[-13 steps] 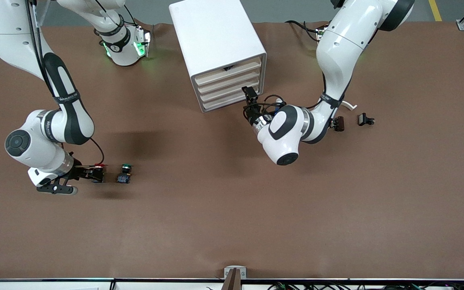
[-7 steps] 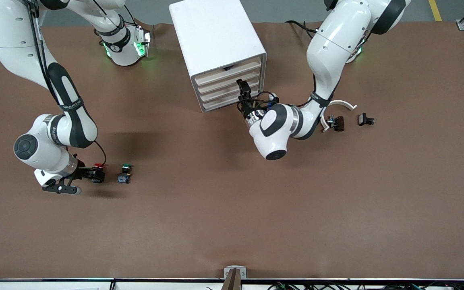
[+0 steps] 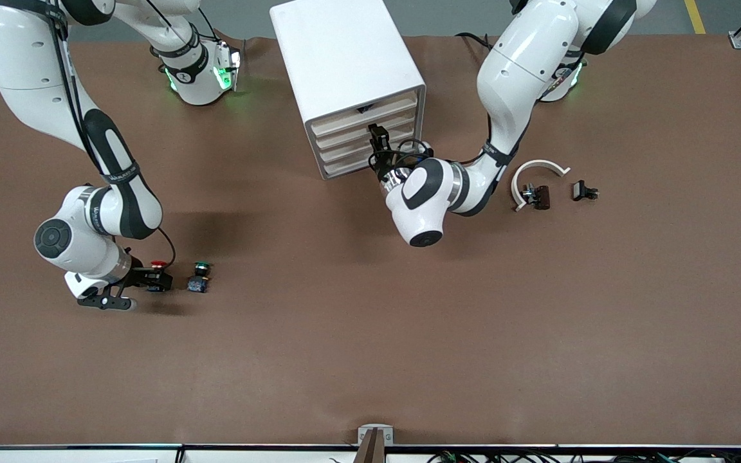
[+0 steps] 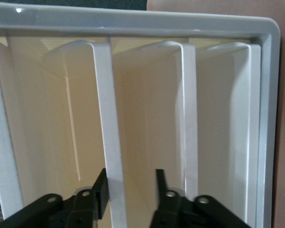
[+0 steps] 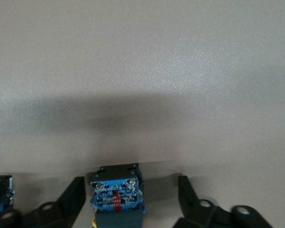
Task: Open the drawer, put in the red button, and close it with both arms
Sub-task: 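Pull the drawer open with the left gripper while the right gripper lifts the button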
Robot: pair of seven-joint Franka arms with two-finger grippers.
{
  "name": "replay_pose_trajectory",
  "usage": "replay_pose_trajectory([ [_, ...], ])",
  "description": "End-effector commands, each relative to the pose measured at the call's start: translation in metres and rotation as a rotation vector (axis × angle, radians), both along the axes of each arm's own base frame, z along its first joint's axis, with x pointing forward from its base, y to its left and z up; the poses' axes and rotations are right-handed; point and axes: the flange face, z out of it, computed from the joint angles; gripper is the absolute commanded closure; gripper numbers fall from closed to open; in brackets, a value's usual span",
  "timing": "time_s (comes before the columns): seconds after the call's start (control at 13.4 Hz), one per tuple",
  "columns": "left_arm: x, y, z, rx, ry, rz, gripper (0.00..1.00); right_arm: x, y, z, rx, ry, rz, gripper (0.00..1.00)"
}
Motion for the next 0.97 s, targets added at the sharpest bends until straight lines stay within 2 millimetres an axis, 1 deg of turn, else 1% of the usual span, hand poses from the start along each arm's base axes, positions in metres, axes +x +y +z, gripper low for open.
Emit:
replay_pose_trajectory([
  [0.0,0.004,-0.001,-0.002,0.010,-0.004,0.034,1.00,-0.005,0.002,-0.002,0.009,0.009,0.007,0.88],
  [0.07,0.005,-0.001,-0.003,0.008,-0.004,0.036,1.00,-0.006,0.002,-0.002,0.009,0.012,0.001,1.00],
  [0.22,0.010,0.003,-0.003,0.012,-0.009,0.043,1.00,-0.005,0.004,-0.001,0.011,0.019,0.002,1.00],
  [0.37,0.022,0.013,-0.001,0.009,-0.015,0.066,1.00,-0.003,0.004,0.007,0.013,0.025,0.004,1.00],
  [0.52,0.037,0.025,0.002,0.005,-0.022,0.095,1.00,0.007,0.005,0.023,0.018,0.040,0.006,1.00],
  [0.6,0.047,0.034,0.005,0.002,-0.027,0.115,1.00,0.013,0.005,0.039,0.022,0.054,0.007,1.00],
  [0.75,0.061,0.048,0.007,-0.002,-0.029,0.146,1.00,0.027,0.011,0.077,0.031,0.083,0.010,1.00],
  [0.82,0.068,0.052,0.010,-0.009,-0.037,0.157,1.00,0.032,0.015,0.093,0.034,0.100,-0.008,1.00],
  [0.9,0.076,0.056,0.013,-0.014,-0.046,0.169,1.00,0.035,0.027,0.114,0.035,0.119,-0.042,1.00],
])
